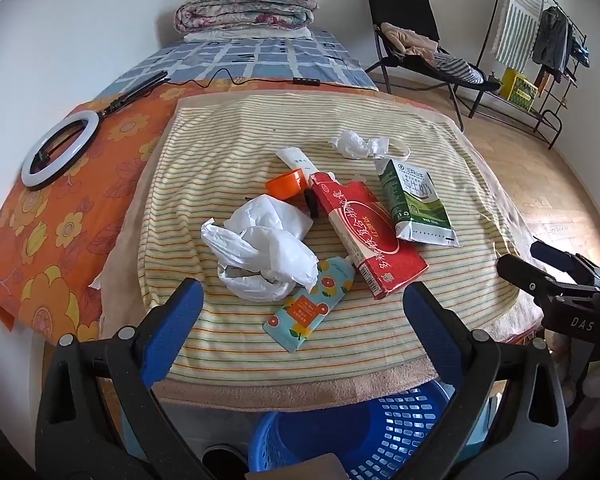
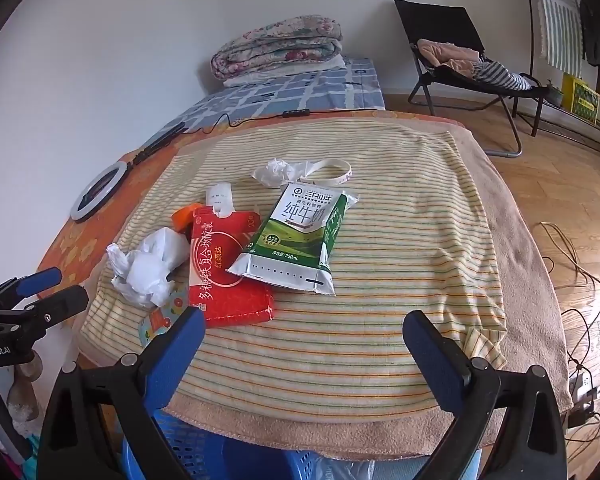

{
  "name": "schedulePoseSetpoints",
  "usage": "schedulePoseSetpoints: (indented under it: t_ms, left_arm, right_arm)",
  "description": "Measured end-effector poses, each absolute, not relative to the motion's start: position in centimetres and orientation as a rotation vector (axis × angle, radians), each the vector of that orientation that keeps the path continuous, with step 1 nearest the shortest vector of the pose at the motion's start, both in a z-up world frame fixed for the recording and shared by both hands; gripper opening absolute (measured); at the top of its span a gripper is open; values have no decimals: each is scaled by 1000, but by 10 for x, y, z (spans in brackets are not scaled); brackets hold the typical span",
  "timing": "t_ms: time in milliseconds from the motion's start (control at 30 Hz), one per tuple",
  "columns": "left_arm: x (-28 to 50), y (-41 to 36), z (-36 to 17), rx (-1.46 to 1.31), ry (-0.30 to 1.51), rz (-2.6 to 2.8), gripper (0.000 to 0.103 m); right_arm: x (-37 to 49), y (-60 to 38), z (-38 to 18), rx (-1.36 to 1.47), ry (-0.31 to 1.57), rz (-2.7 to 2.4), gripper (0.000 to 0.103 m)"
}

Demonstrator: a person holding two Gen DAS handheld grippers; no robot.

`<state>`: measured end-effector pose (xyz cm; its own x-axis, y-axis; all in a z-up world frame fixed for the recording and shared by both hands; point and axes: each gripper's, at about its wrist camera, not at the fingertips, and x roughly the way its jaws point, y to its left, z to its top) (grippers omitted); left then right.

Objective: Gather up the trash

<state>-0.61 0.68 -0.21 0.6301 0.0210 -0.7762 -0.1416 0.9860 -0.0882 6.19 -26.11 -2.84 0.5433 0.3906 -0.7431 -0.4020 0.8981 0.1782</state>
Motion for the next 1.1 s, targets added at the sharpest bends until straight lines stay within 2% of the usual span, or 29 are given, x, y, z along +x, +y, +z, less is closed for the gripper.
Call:
schedulePoseSetpoints:
  t_ms: [1100]
  left_arm:
    - [-9, 20, -12, -162, 915, 121, 102]
  right_arm:
    - [63, -258, -38, -78, 899, 459, 99]
